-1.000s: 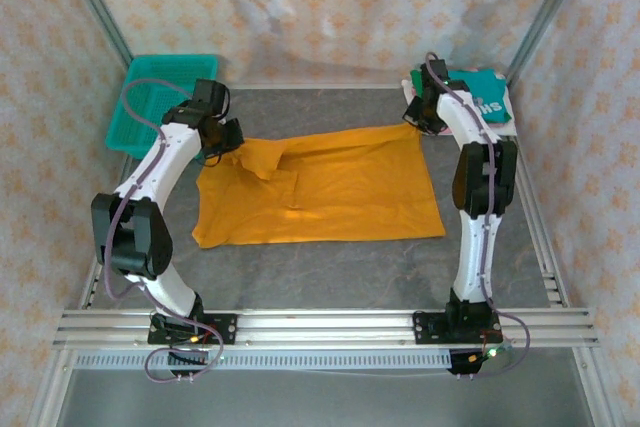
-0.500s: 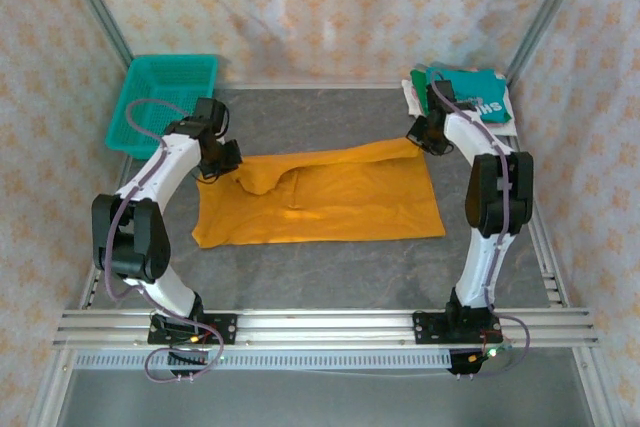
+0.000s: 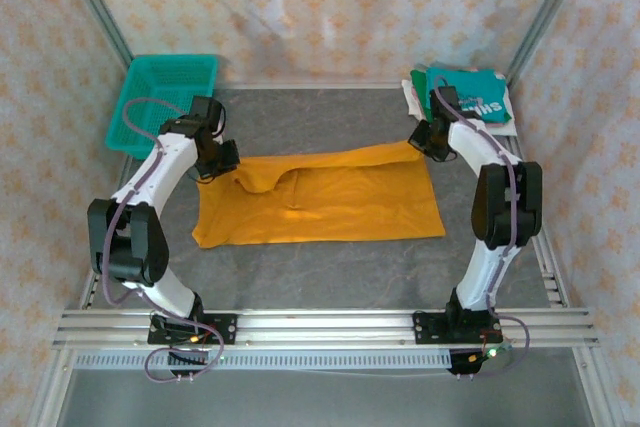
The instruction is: Fold and stack the t-shirts
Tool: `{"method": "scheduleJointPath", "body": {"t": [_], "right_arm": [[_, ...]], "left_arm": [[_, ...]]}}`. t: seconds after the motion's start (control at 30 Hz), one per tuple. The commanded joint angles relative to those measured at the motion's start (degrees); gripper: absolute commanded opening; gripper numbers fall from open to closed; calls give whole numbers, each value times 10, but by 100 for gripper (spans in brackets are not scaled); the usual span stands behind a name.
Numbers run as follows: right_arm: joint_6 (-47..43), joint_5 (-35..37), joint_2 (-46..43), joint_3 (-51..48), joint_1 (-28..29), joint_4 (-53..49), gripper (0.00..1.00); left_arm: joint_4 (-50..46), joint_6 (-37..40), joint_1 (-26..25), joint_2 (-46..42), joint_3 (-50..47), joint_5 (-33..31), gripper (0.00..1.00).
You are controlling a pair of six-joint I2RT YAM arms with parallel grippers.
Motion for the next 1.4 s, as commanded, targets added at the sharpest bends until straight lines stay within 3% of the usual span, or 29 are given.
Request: {"method": "scheduleJointPath", "body": {"t": [0.0, 0.4, 0.97, 1.07, 1.1, 1.17, 1.2, 1.37], "right_arm": [[-7, 27, -25, -13, -5, 6, 0], [-3, 47, -49, -22, -6, -21, 0], [0, 54, -47, -105, -6, -3, 0], [1, 59, -49, -120, -6, -10, 8], [1, 58, -52, -126, -6, -11, 14], [1, 62, -62, -132, -7, -24, 20], [2, 63, -71, -136, -6, -29, 23], [2, 91, -117, -146, -6, -36, 29]], "left_arm": [[-28, 7, 5, -24, -7, 13, 0], [-60, 5, 5, -40, 7, 36, 0], [-48, 11, 6, -59, -92, 30, 0], [-44, 10, 6, -61, -114, 21, 0], [-41, 8, 6, -64, -121, 21, 3], [-44, 7, 6, -71, -128, 24, 25], [-49, 7, 6, -77, -129, 24, 32], [-51, -3, 6, -121, -131, 17, 35]]}}
